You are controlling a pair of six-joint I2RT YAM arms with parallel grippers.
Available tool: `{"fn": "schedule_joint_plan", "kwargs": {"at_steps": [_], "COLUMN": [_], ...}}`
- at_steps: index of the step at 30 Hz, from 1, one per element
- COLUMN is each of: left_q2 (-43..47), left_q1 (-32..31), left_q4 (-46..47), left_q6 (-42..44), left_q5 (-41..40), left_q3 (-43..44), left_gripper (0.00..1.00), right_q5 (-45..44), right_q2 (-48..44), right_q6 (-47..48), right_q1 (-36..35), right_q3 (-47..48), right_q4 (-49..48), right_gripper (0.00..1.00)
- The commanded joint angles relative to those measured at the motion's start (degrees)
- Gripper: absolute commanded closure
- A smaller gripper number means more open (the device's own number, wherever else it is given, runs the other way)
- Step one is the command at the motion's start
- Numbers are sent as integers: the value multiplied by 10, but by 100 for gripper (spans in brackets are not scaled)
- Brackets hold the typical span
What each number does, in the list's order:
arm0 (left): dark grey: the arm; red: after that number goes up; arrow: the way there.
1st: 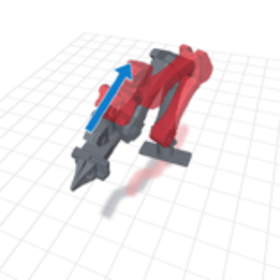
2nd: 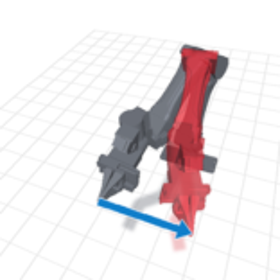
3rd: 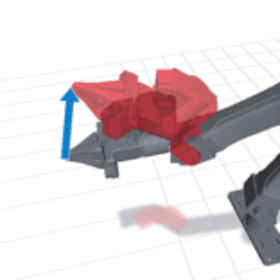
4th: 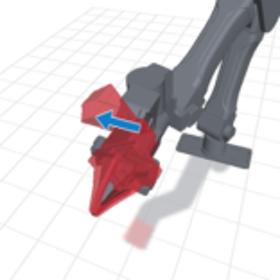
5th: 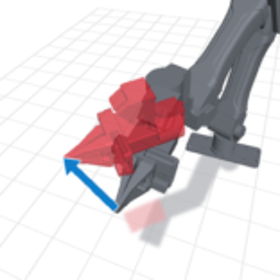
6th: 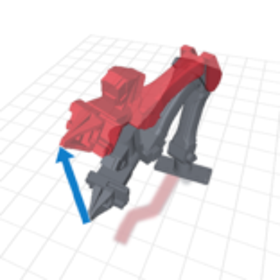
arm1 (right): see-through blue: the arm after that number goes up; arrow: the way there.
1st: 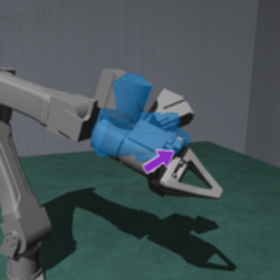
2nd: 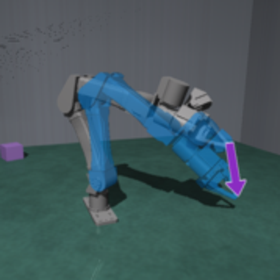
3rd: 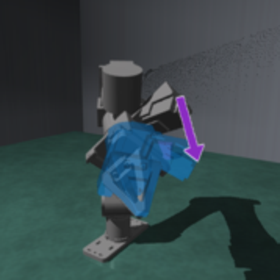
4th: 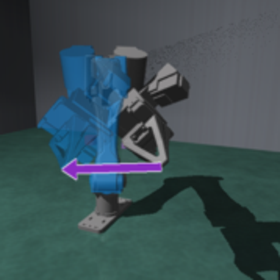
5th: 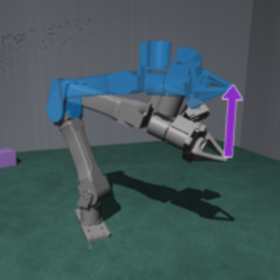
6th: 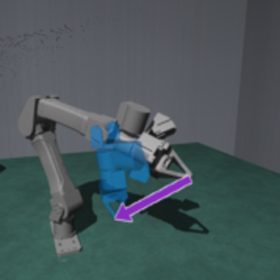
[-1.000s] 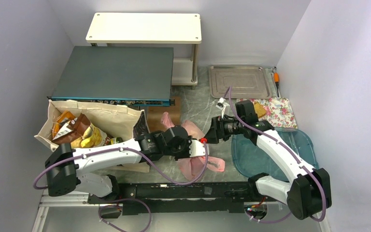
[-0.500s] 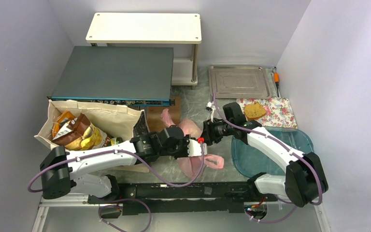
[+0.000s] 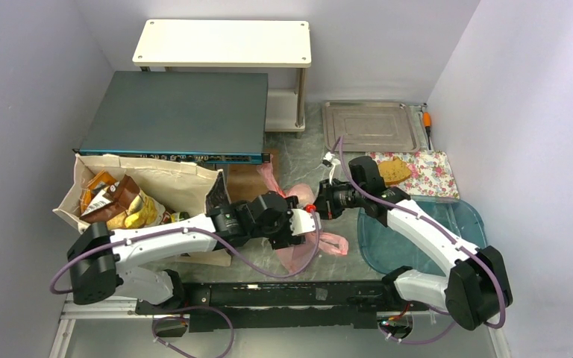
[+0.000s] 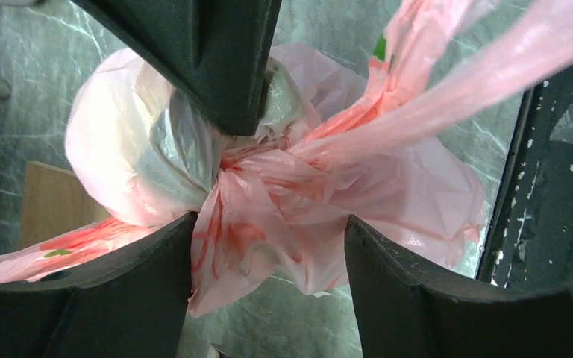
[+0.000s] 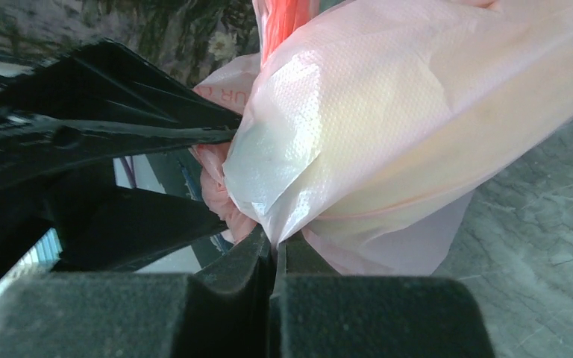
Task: Untie the knot of the grocery bags and take out the mixed food
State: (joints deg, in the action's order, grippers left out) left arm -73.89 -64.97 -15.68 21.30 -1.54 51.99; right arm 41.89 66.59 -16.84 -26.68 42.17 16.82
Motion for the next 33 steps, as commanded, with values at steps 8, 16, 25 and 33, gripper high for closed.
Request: {"fn": "schedule_joint_plan", "kwargs": {"at_steps": [8,16,25,33], "left_q2": [-33,75,140,161], "left_q1": [-6,-6,-4,10], "left_q4": [18,8,-21,4], "left_q6": [-14,77,202,268], "left_q5": [-2,140,204,205], "left_q3": [34,-44,-97,-118], "left_gripper": [100,100,100,100], "right_q5": [-55,-184,-261,-217], "right_q2": [-16,-35,-45,-82], "right_q6": [-27,26,74,122], "right_q1": [40,115,138,145], "right_q3": [29,35,37,29], "right_q4": [19,51,76,106], "right_gripper": [100,100,100,100]}}
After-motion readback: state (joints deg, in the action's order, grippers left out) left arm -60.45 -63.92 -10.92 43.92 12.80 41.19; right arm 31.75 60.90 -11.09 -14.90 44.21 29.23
